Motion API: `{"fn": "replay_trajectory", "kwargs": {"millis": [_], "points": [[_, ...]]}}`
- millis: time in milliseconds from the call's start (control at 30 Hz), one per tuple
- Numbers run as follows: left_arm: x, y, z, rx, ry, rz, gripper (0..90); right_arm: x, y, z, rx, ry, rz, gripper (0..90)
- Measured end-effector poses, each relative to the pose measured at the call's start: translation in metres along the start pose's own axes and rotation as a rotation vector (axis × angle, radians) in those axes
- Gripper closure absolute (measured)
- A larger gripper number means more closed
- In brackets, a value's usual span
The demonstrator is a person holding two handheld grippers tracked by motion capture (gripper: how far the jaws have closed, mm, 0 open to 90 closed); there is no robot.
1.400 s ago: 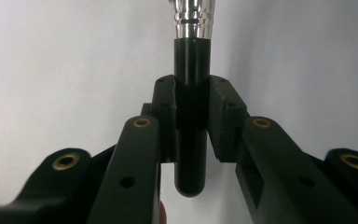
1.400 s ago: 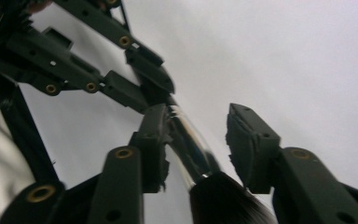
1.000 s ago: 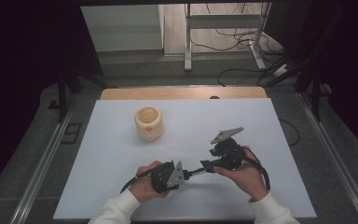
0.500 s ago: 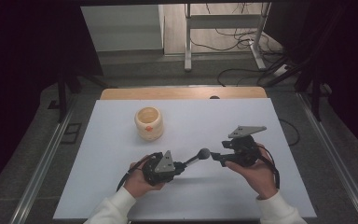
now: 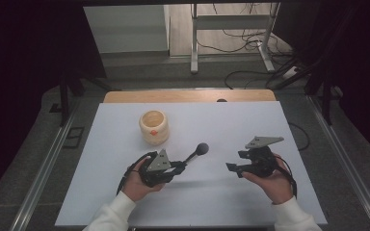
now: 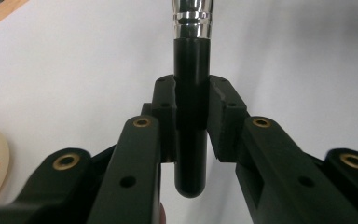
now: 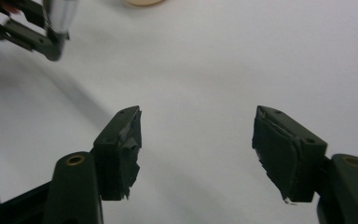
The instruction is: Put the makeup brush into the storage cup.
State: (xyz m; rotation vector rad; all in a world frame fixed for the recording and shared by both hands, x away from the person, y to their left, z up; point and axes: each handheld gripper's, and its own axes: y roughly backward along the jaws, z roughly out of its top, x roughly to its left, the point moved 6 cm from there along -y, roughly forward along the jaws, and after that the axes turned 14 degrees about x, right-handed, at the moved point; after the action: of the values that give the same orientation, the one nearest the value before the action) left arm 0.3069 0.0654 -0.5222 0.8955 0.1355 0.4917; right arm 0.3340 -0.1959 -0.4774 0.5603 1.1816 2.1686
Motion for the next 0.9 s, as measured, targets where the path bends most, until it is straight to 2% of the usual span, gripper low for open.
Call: {"fn": "replay_trajectory", "kwargs": {"millis": [400,667,733,900], "points": [[0.008,0.012,-0.004,-0.046,0.050,0.011,74.8,-0.023,-0.014,-0.030,0.025,-0.040,-0.025,29.6],[0.013,0.018,-0.007,-0.064,0.068,0.025,74.8,-0.027,-0.014,-0.042,0.002,-0.043,-0.040,27.5],[0.015,0.020,-0.008,-0.068,0.072,0.031,74.8,-0.029,-0.012,-0.047,-0.029,-0.034,-0.045,26.0],[0.016,0.021,-0.008,-0.068,0.077,0.031,74.8,-0.032,-0.012,-0.055,-0.027,-0.050,-0.036,23.8]]}}
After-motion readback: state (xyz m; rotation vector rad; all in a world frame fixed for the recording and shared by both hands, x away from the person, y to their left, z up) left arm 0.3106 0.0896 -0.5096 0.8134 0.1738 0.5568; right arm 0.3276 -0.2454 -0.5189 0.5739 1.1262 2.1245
